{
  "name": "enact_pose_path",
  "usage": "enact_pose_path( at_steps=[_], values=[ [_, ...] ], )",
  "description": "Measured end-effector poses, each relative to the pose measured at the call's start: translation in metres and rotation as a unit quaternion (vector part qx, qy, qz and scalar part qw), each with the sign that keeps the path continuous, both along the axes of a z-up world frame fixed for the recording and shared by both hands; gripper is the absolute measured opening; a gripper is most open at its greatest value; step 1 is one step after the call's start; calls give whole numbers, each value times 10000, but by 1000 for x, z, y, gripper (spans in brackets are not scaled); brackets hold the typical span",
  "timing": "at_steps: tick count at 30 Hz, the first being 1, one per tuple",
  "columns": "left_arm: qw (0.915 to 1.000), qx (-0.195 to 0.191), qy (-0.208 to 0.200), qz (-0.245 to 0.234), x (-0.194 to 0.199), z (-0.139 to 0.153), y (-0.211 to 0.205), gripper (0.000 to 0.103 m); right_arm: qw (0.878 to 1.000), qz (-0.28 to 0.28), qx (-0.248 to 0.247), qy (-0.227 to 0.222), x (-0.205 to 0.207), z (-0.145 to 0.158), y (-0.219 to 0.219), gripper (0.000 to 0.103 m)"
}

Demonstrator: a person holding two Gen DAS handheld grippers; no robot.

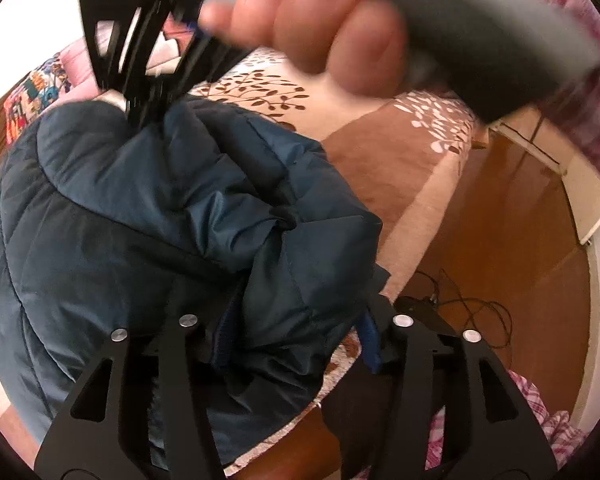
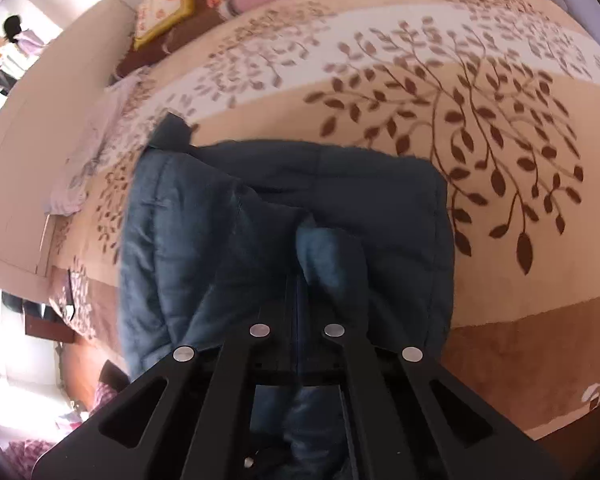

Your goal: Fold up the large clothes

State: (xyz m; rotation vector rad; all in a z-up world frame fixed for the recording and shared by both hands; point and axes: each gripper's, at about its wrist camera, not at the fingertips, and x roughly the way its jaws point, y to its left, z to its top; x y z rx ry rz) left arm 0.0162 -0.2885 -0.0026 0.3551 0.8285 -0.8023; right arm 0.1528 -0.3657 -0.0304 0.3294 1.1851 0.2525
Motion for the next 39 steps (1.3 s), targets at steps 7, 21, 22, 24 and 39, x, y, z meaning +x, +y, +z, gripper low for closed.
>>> enact_pose_path(
  at_steps=[7, 21, 22, 24, 39],
  values=[
    [9962, -665, 559, -52, 0, 37, 41, 55, 9980, 102, -627, -47, 7, -24, 13, 0],
    [9455, -1766, 1492, 2294, 43, 41, 195, 84, 9929, -318, -1138, -126, 11, -48, -7, 0],
    [9396, -1832, 1659, 2369, 46, 35, 197, 84, 9922, -329, -1187, -164, 10, -48, -5, 0],
    [9300, -1882, 1951, 2483, 52, 21, 199, 85, 9898, -297, -1365, -285, 7, -48, 0, 0],
    [9343, -1290, 2154, 2531, 54, -16, 160, 96, 9891, -409, -1237, -682, -3, -61, -8, 0]
  ],
)
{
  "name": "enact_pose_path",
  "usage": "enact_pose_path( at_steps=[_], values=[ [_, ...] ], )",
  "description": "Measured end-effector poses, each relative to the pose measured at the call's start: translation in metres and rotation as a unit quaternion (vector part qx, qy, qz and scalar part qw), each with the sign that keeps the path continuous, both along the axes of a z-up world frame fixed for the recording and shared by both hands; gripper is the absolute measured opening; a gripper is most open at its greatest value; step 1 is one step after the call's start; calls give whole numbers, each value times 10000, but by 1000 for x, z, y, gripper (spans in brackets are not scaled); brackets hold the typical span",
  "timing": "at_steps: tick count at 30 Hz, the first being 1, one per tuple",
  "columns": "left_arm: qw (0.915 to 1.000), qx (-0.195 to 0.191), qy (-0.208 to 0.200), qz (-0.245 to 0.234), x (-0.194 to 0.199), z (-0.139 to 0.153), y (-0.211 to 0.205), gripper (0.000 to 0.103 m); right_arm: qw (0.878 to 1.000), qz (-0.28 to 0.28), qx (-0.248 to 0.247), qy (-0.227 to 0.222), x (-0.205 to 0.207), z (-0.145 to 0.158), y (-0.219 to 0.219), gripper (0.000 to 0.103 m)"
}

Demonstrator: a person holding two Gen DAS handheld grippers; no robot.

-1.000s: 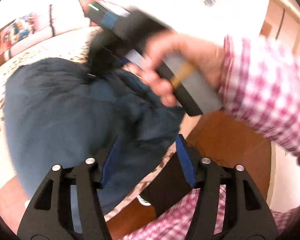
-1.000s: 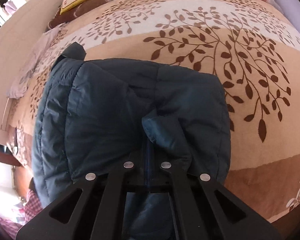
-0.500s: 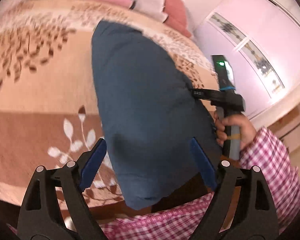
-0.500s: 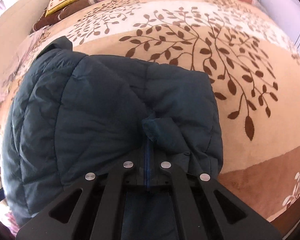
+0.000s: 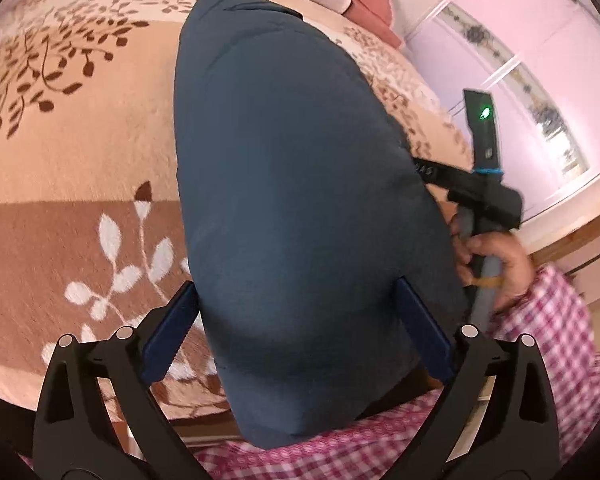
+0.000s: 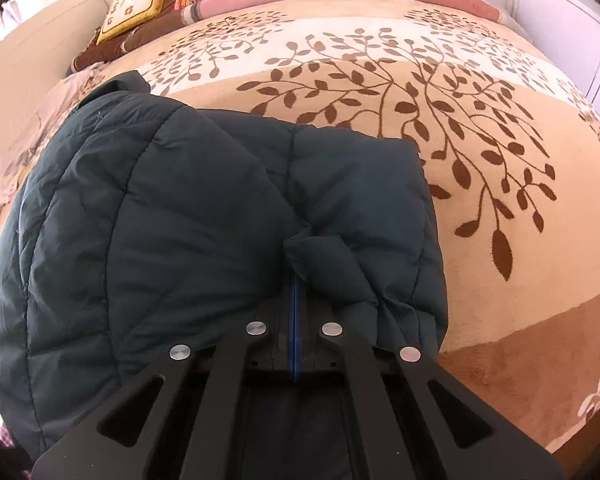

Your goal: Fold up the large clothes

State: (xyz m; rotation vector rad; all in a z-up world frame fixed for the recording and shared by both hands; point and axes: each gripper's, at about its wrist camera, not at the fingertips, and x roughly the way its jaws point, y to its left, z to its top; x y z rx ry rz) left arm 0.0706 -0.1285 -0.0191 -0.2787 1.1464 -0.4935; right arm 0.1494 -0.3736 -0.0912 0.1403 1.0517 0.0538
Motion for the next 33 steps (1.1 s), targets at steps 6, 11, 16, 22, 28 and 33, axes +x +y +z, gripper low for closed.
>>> enact_pose_path(
  at_steps=[6, 11, 16, 22, 28, 33],
  values=[
    [9983, 572, -121, -10, 1, -7, -13, 94, 10000, -10, 77, -54, -2, -1, -1, 0],
    [9960, 858, -254, 5, -3, -9, -15, 93, 9999, -57, 85, -76, -5, 0, -1, 0],
    [9949, 964, -303, 33, -1, -10, -17, 93, 9999, -126, 3, -53, -7, 2, 1, 0],
    [9950, 956, -294, 42, -1, -11, -16, 93, 9997, -218, -119, 24, -9, 8, 2, 0],
    [9950, 951, -293, 41, -5, -11, -17, 93, 9991, -421, 16, 53, -16, 14, -2, 0],
    [9954, 915, -268, 53, -5, -13, -15, 93, 9988, -495, -17, 27, -23, 20, 0, 0]
  ],
)
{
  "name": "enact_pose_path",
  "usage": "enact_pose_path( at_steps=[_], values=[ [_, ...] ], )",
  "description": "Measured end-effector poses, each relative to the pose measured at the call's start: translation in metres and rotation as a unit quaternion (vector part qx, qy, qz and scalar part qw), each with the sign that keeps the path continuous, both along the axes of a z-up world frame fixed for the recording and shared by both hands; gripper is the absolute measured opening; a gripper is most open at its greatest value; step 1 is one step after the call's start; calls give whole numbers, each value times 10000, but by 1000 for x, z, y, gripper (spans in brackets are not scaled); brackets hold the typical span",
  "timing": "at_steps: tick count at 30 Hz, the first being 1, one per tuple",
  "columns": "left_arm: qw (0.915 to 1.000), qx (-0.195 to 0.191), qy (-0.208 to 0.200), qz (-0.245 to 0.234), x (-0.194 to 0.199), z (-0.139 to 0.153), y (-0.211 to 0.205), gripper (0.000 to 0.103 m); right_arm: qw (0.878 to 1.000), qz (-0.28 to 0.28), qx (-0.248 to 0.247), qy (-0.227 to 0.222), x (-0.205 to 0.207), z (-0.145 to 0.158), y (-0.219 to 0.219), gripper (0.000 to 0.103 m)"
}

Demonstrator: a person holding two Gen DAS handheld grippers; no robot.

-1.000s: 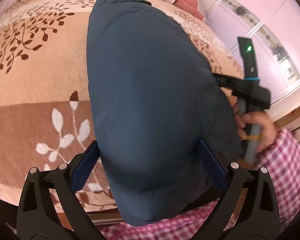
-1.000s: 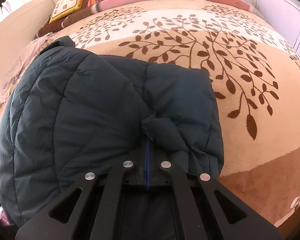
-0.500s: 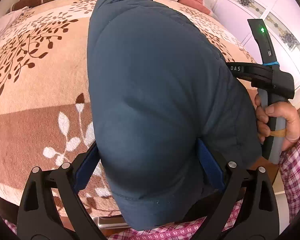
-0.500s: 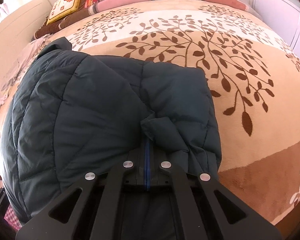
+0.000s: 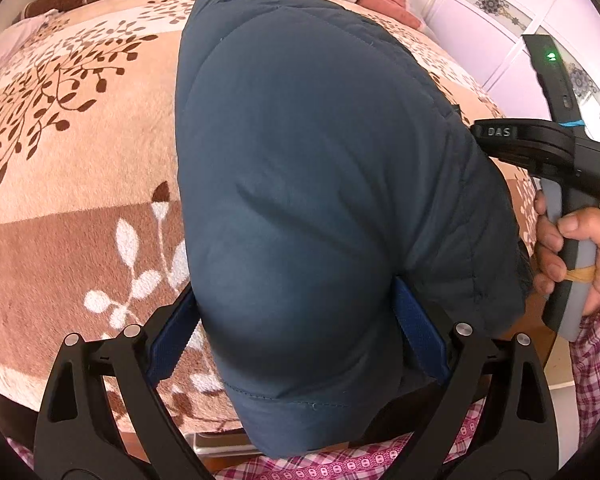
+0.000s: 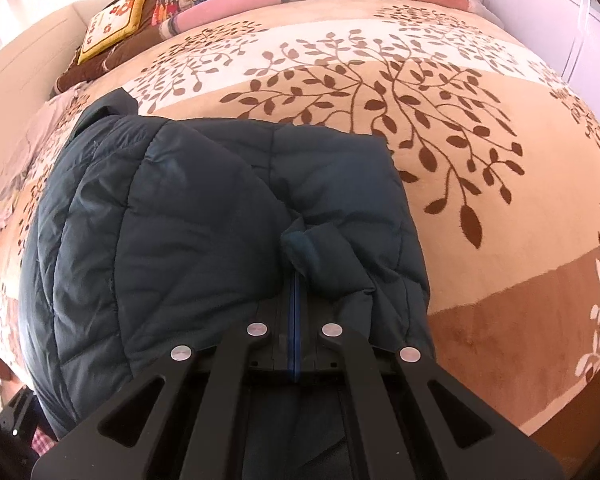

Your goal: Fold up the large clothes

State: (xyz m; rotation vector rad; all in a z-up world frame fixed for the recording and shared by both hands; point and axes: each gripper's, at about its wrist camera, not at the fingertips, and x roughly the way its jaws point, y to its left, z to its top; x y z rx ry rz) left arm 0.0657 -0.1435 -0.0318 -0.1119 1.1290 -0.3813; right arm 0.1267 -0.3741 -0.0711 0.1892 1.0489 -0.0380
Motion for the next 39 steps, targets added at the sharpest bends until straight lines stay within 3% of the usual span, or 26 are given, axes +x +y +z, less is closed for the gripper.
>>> enact_pose_path(
  at_steps=[4, 5, 7, 8, 9, 11, 13, 16, 20, 22, 25, 27, 30, 34, 39],
  values=[
    [10000, -59, 31, 6, 2, -2, 3, 93, 9999, 19, -77, -91, -11, 14, 4, 1],
    [9999, -95, 49, 7, 2, -2, 4, 93, 9999, 21, -20, -126, -15, 19, 3, 7],
    [9998, -160, 87, 0, 4, -3, 6, 93, 9994, 38, 224, -276, -29, 31, 0, 32],
    [9998, -185, 106, -8, 5, -4, 7, 93, 9981, 50, 432, -432, -43, 41, -4, 66],
    [9997, -215, 127, -12, 6, -5, 8, 93, 9972, 48, 518, -542, -52, 47, -6, 82],
    [9995, -264, 161, -24, 8, -6, 10, 94, 9950, 138, 690, -715, -73, 55, -11, 83],
    [9994, -298, 181, -60, 11, -8, 11, 96, 9949, 231, 873, -453, -82, 49, -19, 84],
    [9989, -362, 256, -133, 15, -11, 11, 98, 9933, 197, 1132, 82, -86, 23, -33, 85],
    [9975, -516, 407, -270, 23, -16, 13, 99, 9895, 208, 1404, 281, -82, -8, -39, 96],
    [9968, -576, 439, -327, 25, -18, 13, 99, 9886, 257, 1428, 395, -73, -23, -38, 97],
    [9963, -616, 379, -460, 26, -16, 15, 92, 9831, 133, 1794, 345, -71, -30, -45, 97],
    [9964, -611, 291, -510, 27, -14, 18, 81, 9751, 182, 2173, 409, -70, -42, -42, 97],
    [9963, -597, 64, -614, 27, -5, 27, 65, 9559, 302, 2872, 538, -62, -55, -33, 86],
    [9962, -241, -508, -669, 34, 10, 43, 58, 9465, 603, 3153, 342, -50, -46, -14, 70],
    [9974, -155, -667, -206, 61, 15, 93, 58, 9546, 877, 2845, 82, -20, -29, 33, 63]
  ],
)
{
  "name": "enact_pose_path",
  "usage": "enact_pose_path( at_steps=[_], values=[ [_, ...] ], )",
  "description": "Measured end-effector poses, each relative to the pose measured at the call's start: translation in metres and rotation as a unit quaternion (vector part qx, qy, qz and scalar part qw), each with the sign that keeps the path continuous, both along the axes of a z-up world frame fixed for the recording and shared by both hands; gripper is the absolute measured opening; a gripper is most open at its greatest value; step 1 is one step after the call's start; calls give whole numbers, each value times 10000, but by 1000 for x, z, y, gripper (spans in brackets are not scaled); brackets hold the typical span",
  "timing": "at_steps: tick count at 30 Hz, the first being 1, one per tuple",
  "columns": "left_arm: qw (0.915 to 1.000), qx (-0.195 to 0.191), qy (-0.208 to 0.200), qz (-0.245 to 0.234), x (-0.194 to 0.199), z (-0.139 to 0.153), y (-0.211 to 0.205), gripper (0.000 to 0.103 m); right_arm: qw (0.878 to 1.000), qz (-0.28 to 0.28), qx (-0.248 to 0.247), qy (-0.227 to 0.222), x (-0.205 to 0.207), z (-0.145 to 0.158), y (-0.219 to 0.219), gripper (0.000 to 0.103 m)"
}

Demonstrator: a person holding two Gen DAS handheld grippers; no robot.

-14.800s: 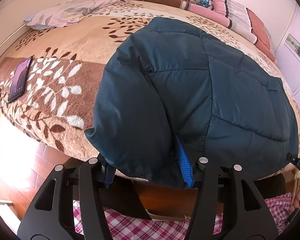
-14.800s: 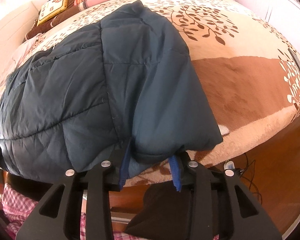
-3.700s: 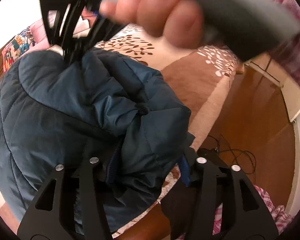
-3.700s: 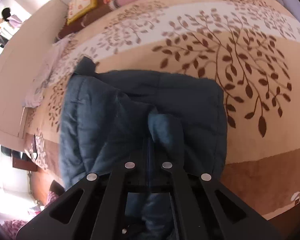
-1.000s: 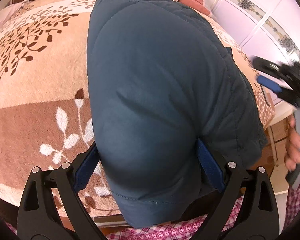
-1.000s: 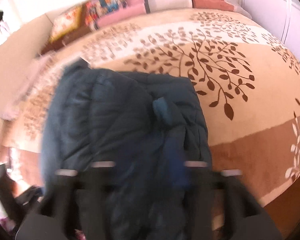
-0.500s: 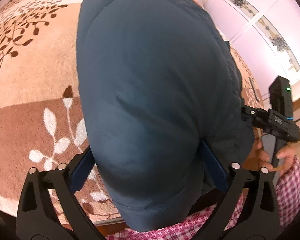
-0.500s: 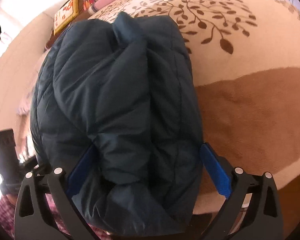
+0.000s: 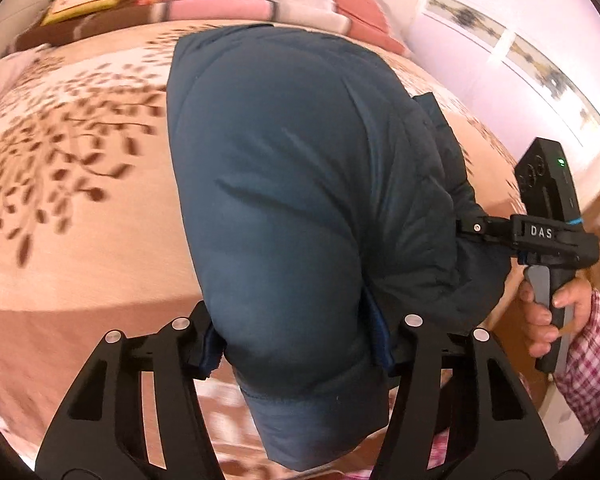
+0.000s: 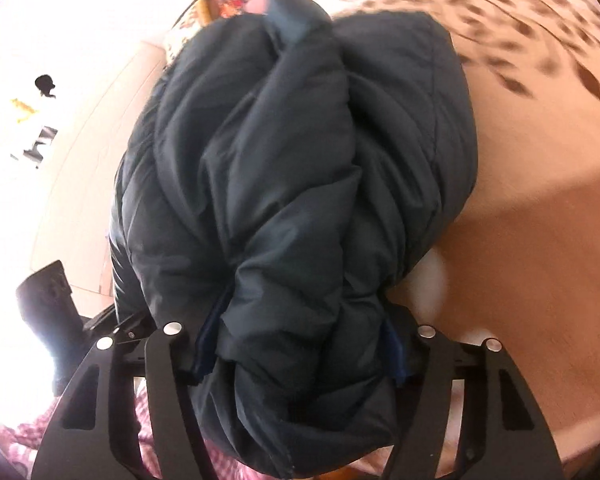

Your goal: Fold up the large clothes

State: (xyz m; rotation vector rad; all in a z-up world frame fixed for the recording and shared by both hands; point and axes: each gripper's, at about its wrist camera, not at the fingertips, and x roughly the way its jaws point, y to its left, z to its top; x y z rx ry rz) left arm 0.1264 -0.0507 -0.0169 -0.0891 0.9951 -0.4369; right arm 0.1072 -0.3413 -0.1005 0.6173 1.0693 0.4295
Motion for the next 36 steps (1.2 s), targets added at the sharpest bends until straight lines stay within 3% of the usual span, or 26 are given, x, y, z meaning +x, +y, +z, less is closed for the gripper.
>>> enact_pose_path(
  at_steps=[7, 11, 15, 17, 20, 23, 29, 36],
  values=[
    [9971, 188, -29, 732, 47, 1, 99, 58, 9968, 546, -538, -227, 68, 22, 112, 60],
    [9953, 143, 117, 951, 64, -13, 130, 61, 9939, 670, -845, -241, 97, 25, 166, 61],
    [9933, 144, 163, 1135, 53, -20, 131, 76, 9892, 556, -1328, -260, 97, 27, 190, 77],
    [9913, 298, 76, 1277, 43, -17, 128, 82, 9900, 455, -1323, -168, 101, 23, 178, 83],
    [9899, 475, -39, 1333, 26, -6, 124, 86, 9911, 262, -1307, -6, 93, 28, 161, 84],
    [9872, 638, -178, 1449, 4, 8, 123, 86, 9883, 133, -1492, -290, 65, 45, 137, 84],
    [9805, 838, -199, 1768, -38, 21, 120, 86, 9659, 84, -2497, -685, -8, 65, 135, 84],
    [9772, 1034, 133, 1848, -73, 13, 109, 60, 9602, 274, -2731, -527, -67, 34, 169, 84]
  ],
)
